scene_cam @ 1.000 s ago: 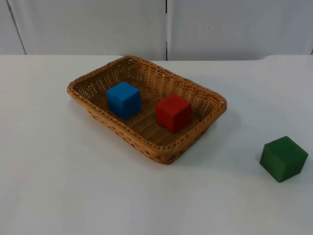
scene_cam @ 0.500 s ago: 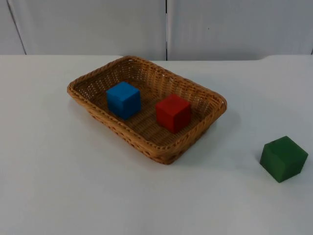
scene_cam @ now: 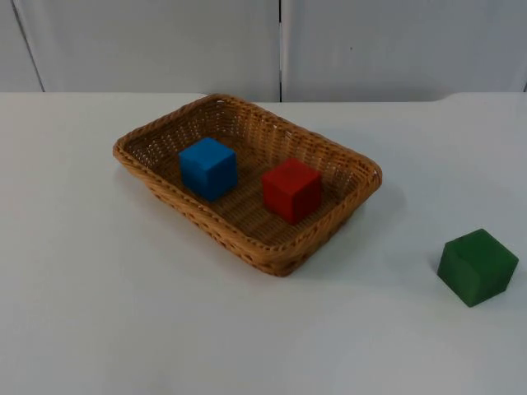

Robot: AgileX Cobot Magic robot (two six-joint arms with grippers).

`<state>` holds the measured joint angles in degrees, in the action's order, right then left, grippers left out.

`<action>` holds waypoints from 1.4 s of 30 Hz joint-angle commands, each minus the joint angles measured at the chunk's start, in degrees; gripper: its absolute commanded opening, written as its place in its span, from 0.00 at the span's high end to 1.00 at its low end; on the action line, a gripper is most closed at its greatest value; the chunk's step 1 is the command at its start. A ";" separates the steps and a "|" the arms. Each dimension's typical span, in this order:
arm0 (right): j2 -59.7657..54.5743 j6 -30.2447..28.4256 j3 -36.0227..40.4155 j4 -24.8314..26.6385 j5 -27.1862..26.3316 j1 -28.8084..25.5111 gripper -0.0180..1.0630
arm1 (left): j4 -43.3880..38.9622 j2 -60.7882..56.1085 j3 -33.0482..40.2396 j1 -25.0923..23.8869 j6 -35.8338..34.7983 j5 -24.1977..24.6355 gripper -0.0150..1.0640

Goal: Pick up one cube with each hand and place exactly two cubes into the same basket, leaving the remaining cube outside.

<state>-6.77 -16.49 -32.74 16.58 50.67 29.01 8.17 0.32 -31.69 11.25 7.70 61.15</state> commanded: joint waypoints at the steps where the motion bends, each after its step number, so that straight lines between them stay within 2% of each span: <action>1: 1.38 2.68 0.29 -3.08 2.26 0.30 0.28 | -1.51 -0.32 0.52 -0.02 -0.74 0.87 0.21; 8: 5.10 10.96 0.41 -10.83 9.79 0.30 0.28 | -4.59 -0.32 0.96 -0.02 -1.42 1.98 0.21; 13: 6.77 13.27 1.16 -13.88 10.77 0.30 0.28 | -4.46 -0.32 3.27 -0.02 -2.95 0.47 0.21; 18: 6.77 13.27 3.18 -13.51 11.22 0.30 0.28 | -4.96 -0.32 3.27 -0.02 -3.86 0.47 0.21; 38: 6.77 13.50 3.18 -13.74 11.17 0.30 0.28 | -5.06 -0.32 3.27 -0.02 -3.98 0.47 0.21; 42: 6.77 13.50 3.18 -13.73 11.17 0.30 0.28 | -7.27 -0.32 3.27 -0.02 -7.15 0.47 0.21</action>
<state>-0.17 -2.99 -29.61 3.28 62.04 29.01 2.02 0.19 -28.65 11.25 2.05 62.22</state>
